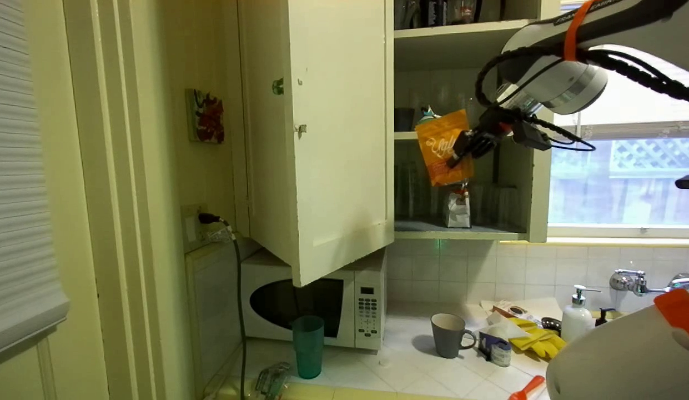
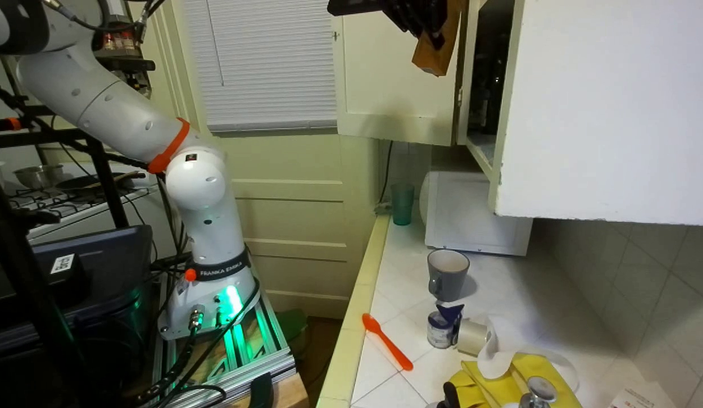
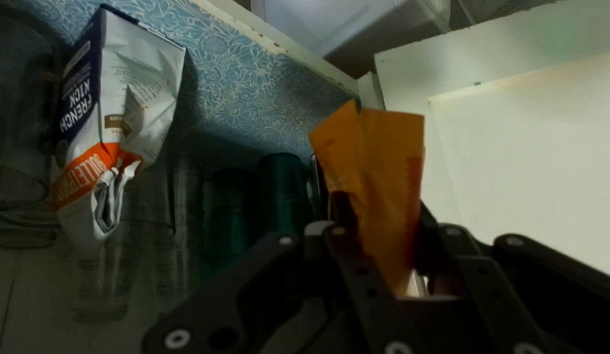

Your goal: Move the orange bag to the bottom shelf

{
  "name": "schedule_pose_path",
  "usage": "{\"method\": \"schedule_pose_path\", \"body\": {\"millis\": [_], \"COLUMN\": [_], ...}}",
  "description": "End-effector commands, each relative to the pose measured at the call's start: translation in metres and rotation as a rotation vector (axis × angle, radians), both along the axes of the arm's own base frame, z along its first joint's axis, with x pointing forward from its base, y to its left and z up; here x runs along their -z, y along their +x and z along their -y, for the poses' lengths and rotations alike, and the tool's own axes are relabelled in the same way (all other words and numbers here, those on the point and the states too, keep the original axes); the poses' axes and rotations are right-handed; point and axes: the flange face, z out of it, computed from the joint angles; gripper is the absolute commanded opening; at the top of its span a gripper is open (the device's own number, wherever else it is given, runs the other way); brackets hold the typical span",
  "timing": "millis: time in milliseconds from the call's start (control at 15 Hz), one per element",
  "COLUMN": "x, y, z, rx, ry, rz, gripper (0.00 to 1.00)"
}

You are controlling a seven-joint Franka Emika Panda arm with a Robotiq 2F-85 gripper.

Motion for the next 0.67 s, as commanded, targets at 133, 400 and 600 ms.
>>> {"method": "schedule_pose_path", "body": {"millis": [133,400,600], "x": [0.028,0.047,0.065], "y": [0.002,0.012,0.02], "z": [0.008,0.016,0.019], "rx": [0.055,0.114,0.16], "ry": [-0.054,-0.075,-0.078], "rz": [-0.022,0.022,0.046], "gripper": [0.07,0.07,0.07]}}
